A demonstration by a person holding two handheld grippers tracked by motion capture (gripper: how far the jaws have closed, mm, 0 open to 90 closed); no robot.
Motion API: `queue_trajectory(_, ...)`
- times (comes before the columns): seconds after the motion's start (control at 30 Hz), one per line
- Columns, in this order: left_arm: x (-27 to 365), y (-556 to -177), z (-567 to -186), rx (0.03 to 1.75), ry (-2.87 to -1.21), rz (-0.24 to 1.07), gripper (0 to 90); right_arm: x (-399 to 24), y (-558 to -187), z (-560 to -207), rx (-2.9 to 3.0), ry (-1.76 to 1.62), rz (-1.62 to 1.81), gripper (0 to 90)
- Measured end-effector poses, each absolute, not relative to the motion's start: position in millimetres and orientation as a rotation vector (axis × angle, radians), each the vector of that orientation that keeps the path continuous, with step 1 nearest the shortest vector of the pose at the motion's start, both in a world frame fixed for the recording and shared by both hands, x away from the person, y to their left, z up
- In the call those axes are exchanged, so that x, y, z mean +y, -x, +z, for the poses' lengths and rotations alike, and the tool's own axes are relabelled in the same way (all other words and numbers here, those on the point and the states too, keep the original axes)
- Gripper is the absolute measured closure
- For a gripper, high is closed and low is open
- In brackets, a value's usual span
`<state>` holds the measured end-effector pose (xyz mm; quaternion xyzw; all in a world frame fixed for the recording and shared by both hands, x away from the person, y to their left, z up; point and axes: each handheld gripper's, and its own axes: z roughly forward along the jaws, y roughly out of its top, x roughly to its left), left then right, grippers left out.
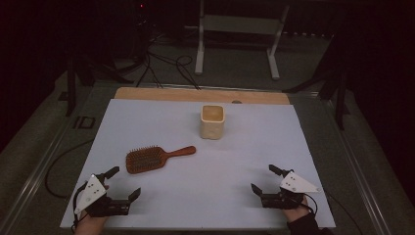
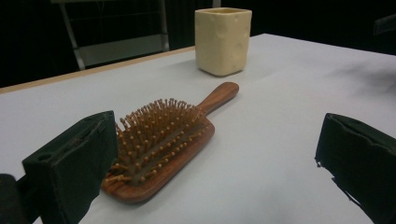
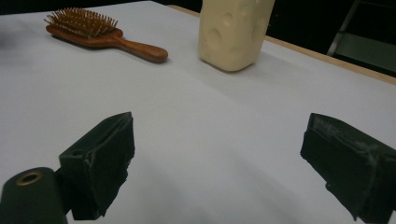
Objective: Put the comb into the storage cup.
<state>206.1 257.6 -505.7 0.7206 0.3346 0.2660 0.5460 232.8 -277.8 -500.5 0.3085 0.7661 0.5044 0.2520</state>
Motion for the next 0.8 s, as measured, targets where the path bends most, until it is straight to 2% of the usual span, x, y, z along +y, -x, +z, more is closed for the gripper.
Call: queue_trajectory(0.8, 257, -208, -493, 0.808, -1.711, 0.612, 0.0, -277, -232, -500, 2.074, -0.845, 1.36, 9.2)
